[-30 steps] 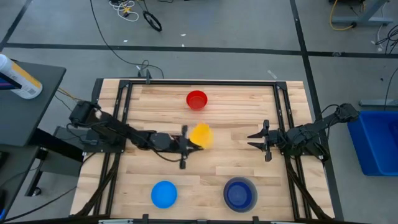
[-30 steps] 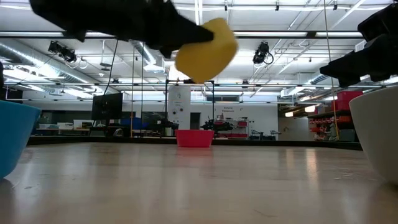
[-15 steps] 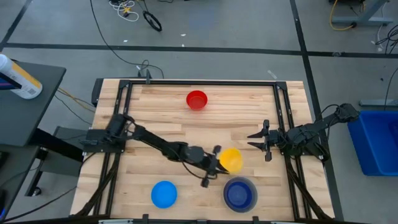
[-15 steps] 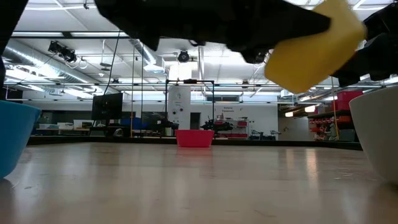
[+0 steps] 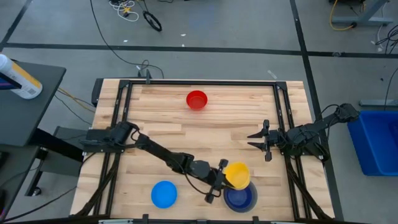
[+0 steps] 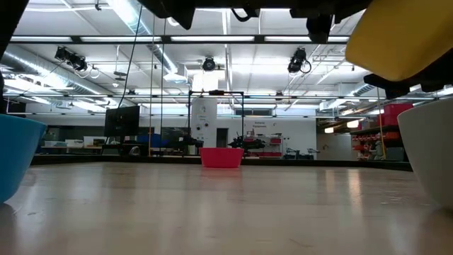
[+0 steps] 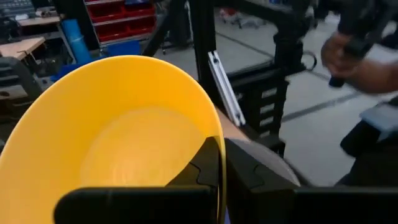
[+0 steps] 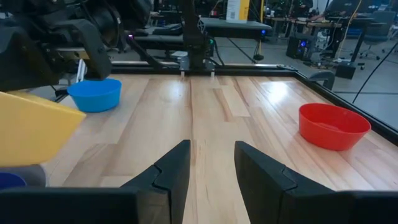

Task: Nest bowls inside each other
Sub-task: Stack the yellow bowl on the blue bowl

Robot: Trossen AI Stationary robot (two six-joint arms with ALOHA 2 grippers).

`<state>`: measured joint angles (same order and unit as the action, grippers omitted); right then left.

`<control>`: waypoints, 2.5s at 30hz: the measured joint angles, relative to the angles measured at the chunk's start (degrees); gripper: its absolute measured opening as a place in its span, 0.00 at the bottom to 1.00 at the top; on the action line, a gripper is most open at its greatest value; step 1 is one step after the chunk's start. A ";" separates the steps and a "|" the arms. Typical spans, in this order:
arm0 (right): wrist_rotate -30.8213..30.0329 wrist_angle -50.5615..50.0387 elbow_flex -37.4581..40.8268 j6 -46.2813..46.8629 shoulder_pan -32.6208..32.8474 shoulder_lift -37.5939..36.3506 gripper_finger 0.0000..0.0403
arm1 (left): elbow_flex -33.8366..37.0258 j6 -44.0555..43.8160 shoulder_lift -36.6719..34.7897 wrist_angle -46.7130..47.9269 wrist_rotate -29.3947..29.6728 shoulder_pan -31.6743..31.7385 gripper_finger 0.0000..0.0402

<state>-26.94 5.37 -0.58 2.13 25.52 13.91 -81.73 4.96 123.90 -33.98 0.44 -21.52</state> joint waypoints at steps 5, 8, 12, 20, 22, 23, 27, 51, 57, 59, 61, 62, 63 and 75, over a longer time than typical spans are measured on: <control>0.02 0.00 0.00 0.00 0.02 0.00 0.33 | -0.10 -1.27 0.00 -0.21 1.42 -1.31 0.02; 0.00 0.00 0.00 0.00 0.02 -0.01 0.34 | -2.58 -1.76 0.82 1.46 0.21 -1.99 0.02; -0.04 0.57 0.00 -0.02 0.02 0.15 0.34 | -10.38 -3.11 6.47 7.29 -0.94 -2.59 0.02; 0.00 0.99 0.00 0.00 -0.01 0.35 0.34 | -25.66 -6.10 15.19 20.36 -2.75 -2.40 0.02; 0.01 0.85 0.00 0.00 0.01 0.35 0.33 | -25.75 -7.24 15.11 22.53 -1.27 -2.42 0.02; 0.09 0.87 0.02 0.00 -0.01 0.35 0.33 | -25.79 -7.78 15.02 23.67 -1.18 -2.41 0.02; 0.10 0.86 0.01 0.00 0.00 0.35 0.34 | -25.81 -11.01 14.73 28.19 -2.62 -2.38 0.02; 0.17 0.77 0.00 1.75 -0.01 0.37 0.35 | -25.79 -12.22 14.88 30.48 -4.03 -2.44 0.54; 0.17 0.00 0.01 1.75 0.00 0.37 0.35 | -25.79 -11.72 14.62 25.59 -2.28 -2.49 0.69; 0.17 -0.09 0.01 1.75 0.02 0.37 0.35 | -25.77 -11.11 14.57 21.76 -1.13 -2.49 0.69; 0.17 -0.07 0.00 1.75 0.01 0.35 0.35 | -25.79 -10.56 14.53 18.66 -0.23 -2.49 0.68; 0.17 -0.09 0.00 1.75 -0.01 0.37 0.35 | -25.79 -10.54 14.53 17.57 0.32 -2.49 0.67; 0.17 -0.09 0.00 1.75 0.02 0.37 0.35 | -25.78 -10.54 14.53 16.57 0.42 -2.46 0.65; 0.89 -0.11 0.00 2.04 0.00 0.35 0.35 | -25.77 -8.91 14.91 13.01 1.71 -2.01 0.44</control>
<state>-26.05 5.26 -0.58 4.17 25.52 14.26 -107.50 -3.96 138.80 -20.97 2.15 -23.53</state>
